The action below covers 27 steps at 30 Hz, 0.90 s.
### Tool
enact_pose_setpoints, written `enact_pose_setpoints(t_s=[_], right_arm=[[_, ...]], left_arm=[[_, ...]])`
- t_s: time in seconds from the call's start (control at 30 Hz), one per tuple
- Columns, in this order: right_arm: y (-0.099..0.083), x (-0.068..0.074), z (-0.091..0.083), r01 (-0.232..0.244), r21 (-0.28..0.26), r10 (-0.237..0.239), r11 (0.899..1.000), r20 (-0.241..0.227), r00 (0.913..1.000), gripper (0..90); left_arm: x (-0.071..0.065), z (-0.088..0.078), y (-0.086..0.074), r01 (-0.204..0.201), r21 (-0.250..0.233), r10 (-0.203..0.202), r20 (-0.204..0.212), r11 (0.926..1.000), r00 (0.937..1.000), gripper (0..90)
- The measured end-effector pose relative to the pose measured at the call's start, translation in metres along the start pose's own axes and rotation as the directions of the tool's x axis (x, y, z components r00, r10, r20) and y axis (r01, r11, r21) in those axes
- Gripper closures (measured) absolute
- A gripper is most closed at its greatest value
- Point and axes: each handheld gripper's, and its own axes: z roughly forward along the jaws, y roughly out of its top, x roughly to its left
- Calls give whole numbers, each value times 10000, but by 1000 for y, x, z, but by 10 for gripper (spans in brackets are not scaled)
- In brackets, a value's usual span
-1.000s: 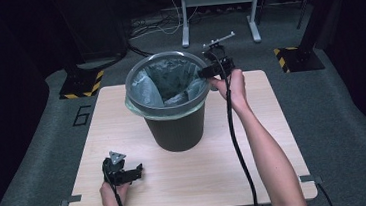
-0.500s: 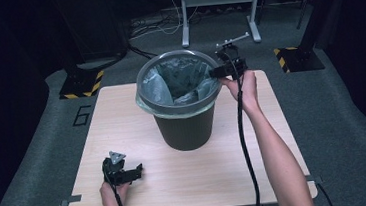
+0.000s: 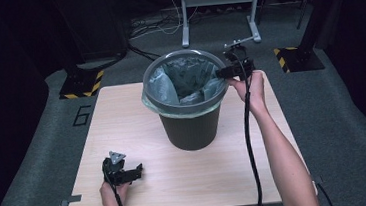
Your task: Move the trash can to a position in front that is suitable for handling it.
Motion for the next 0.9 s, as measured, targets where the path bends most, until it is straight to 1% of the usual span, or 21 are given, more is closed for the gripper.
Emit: enact_pose_setpoints(t_s=[0.07, 0.23, 0.27, 0.3, 0.33, 0.43, 0.47, 0.5, 0.57, 0.63, 0.7, 0.73, 0.77, 0.8, 0.83, 0.9], right_arm=[[-1, 0, -1, 45, 3, -45, 10000, 25, 10000, 619], [-2, -2, -2, -33, -19, 33, 10000, -82, 10000, 602], [-2, -3, -2, -22, -22, 22, 10000, -128, 9999, 551], [-2, -5, -3, -31, -94, 29, 10000, -238, 9997, 469], [-2, -5, -3, -31, -94, 29, 10000, -238, 9997, 469], [-2, -8, -6, -84, -187, 76, 9998, -410, 9991, 348], [-2, -9, -6, -128, -227, 117, 9997, -468, 9988, 293], [-2, -10, -8, -204, -285, 187, 9994, -580, 9981, 258], [-3, -13, -10, -211, -437, 175, 9988, -822, 9965, 191], [-4, -14, -12, -159, -505, 110, 9986, -958, 9953, 154], [-5, -15, -15, -113, -622, 44, 9980, -1092, 9940, 140], [-5, -16, -18, -138, -850, 32, 9963, -1230, 9924, 122], [-6, -17, -21, -171, -967, 39, 9952, -1352, 9908, 107], [-6, -17, -21, -171, -967, 39, 9952, -1352, 9908, 107], [-6, -18, -25, -154, -1138, -6, 9934, -1390, 9903, 82], [-7, -18, -28, -150, -1214, -28, 9925, -1452, 9894, 74]], left_arm=[[0, 0, 0, 2, 8, -2, 3, 10000, 10000, 75], [0, 0, 0, 7, 17, -7, 2, 10000, 10000, 75], [0, 0, 0, 7, 16, -7, 1, 10000, 10000, 75], [0, 0, 0, 12, 18, -12, 5, 10000, 10000, 75], [0, 0, 0, 16, 18, -16, 4, 10000, 10000, 75], [0, 0, 0, 12, 20, -12, -2, 10000, 10000, 75], [0, 0, 0, -6, 6, 6, -1, 10000, 10000, 75], [0, 0, 0, -4, 3, 4, -1, 10000, 10000, 75], [0, 0, 0, -6, 3, 6, 0, 10000, 10000, 75], [0, 0, 0, 0, 15, 0, 3, 10000, 10000, 75], [0, 0, 0, 9, 31, -9, 14, 10000, 10000, 75], [0, 0, 0, 9, 32, -9, 17, 10000, 10000, 75], [1, 0, 0, 3, 44, -3, 29, 10000, 10000, 75], [1, 0, 0, 3, 44, -3, 29, 10000, 10000, 75], [1, 0, 0, -5, 49, 5, 23, 10000, 10000, 75], [1, -1, 0, -4, 53, 4, 9, 10000, 10000, 75]])
